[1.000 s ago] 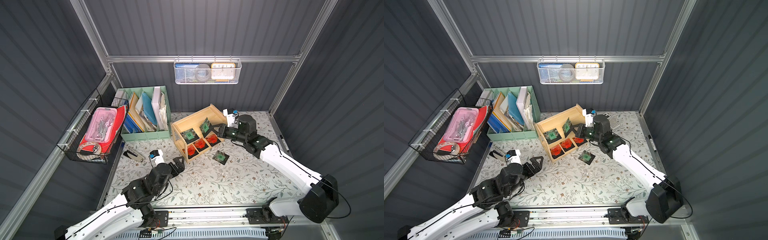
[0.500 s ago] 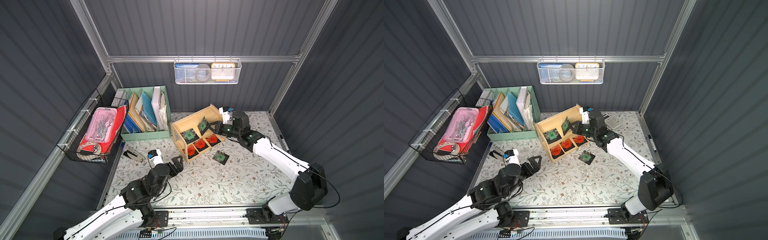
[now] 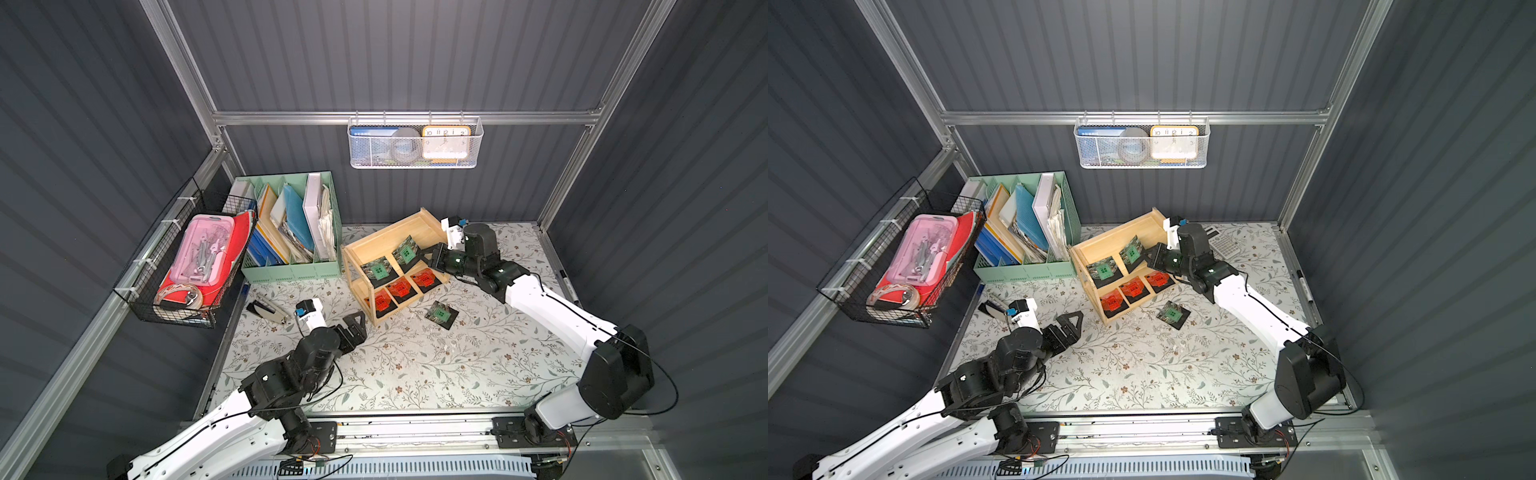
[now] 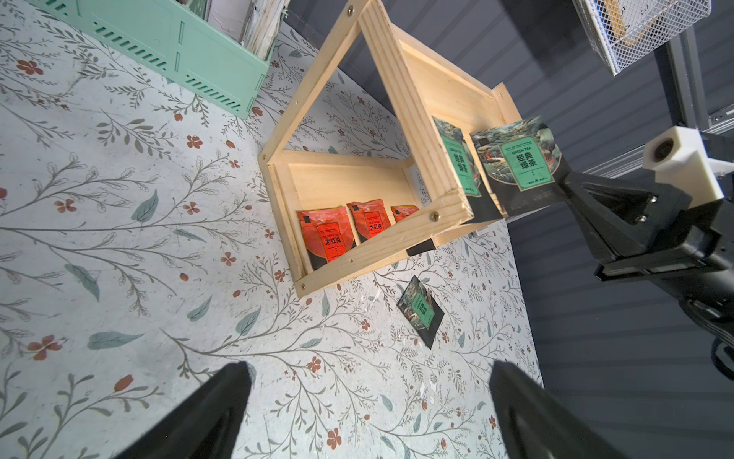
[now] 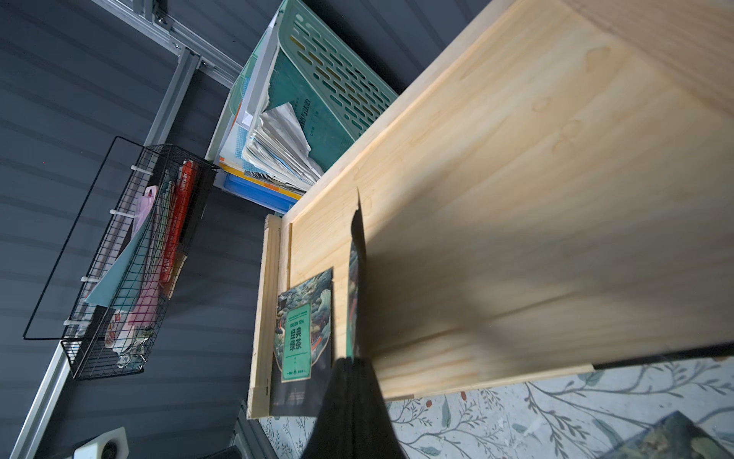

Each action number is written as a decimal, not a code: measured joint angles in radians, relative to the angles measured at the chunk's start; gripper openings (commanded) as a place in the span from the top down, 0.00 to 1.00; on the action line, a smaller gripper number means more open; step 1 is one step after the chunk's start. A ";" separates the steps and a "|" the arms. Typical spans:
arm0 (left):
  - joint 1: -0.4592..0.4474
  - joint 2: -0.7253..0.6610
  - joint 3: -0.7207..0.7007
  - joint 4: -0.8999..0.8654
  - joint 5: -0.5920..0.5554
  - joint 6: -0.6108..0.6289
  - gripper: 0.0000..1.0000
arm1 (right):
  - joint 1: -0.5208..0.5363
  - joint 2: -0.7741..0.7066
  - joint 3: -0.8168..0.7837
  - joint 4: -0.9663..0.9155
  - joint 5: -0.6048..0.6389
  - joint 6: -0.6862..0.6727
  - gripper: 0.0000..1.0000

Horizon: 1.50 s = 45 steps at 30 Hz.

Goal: Place the tea bags on the shelf by color
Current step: Place the tea bag on the shelf.

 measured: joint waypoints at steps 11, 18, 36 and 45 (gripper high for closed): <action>0.000 0.000 0.000 0.000 0.000 0.000 0.00 | -0.003 0.035 0.016 -0.034 0.002 0.029 1.00; 0.000 0.000 0.000 0.000 0.000 0.000 0.00 | -0.007 0.045 0.022 -0.039 0.002 0.040 1.00; 0.000 -0.003 0.000 -0.008 -0.002 0.000 0.00 | -0.013 0.072 0.037 -0.045 -0.003 0.057 1.00; 0.000 -0.012 0.000 -0.018 -0.005 0.000 0.00 | -0.021 0.081 0.053 -0.054 -0.019 0.057 1.00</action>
